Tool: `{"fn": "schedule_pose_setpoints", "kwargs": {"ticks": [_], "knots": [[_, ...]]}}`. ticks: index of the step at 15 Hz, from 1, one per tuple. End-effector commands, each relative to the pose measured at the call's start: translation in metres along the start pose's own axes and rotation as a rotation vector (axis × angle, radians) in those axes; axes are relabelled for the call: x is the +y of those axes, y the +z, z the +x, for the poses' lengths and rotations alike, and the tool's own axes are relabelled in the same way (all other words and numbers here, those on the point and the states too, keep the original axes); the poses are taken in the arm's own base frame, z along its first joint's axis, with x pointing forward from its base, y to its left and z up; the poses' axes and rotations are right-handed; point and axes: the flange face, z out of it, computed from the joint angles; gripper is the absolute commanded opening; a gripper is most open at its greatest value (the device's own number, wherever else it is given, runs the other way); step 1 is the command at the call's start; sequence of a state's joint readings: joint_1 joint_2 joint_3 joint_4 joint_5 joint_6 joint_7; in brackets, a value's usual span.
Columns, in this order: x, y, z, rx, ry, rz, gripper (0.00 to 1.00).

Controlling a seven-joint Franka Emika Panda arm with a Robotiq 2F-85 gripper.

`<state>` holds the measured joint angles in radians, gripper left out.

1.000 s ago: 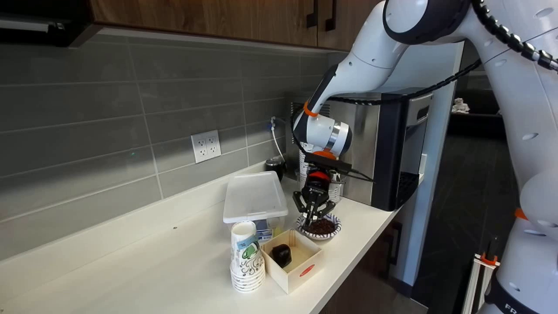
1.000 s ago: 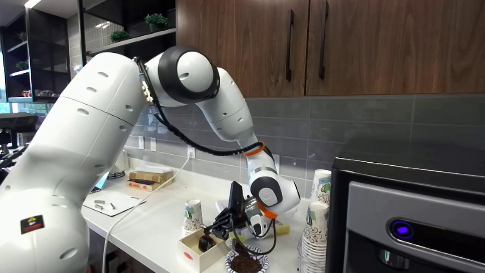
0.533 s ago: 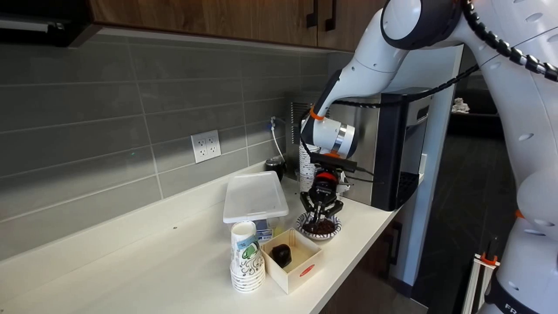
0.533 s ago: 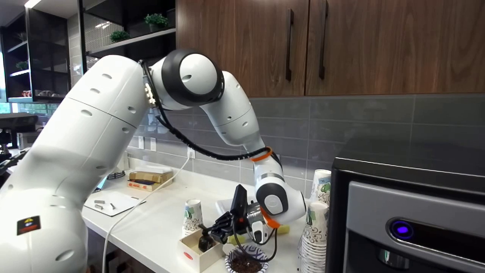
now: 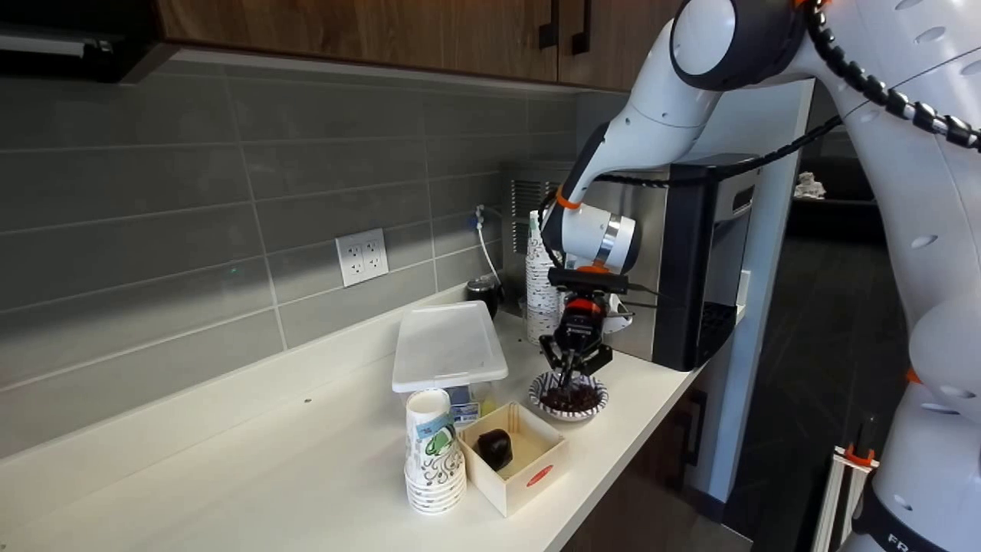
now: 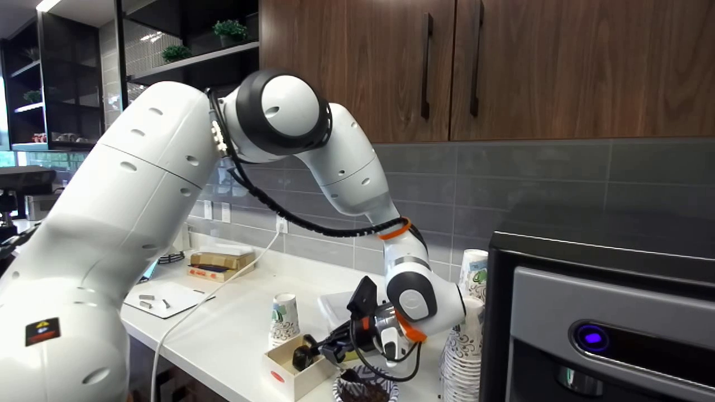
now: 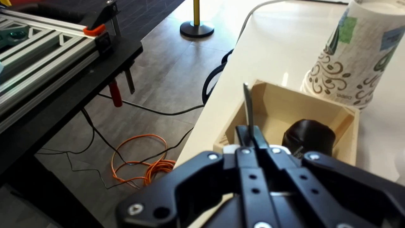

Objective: Use the cake slicer to stir in the bowl

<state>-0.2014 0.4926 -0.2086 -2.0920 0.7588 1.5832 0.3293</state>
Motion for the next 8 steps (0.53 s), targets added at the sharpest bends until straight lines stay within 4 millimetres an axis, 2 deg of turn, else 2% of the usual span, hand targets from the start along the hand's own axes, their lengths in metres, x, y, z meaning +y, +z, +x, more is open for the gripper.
{"fn": "schedule_pose_setpoints", "kwargs": {"ticks": [1,5,8], "knots": [[-0.009,-0.004,0.002,0.107,0.001,0.01,0.01],[-0.02,0.0,0.001,0.187,-0.064,0.032,0.01],[-0.027,0.006,-0.001,0.158,-0.096,0.047,0.01]]}}
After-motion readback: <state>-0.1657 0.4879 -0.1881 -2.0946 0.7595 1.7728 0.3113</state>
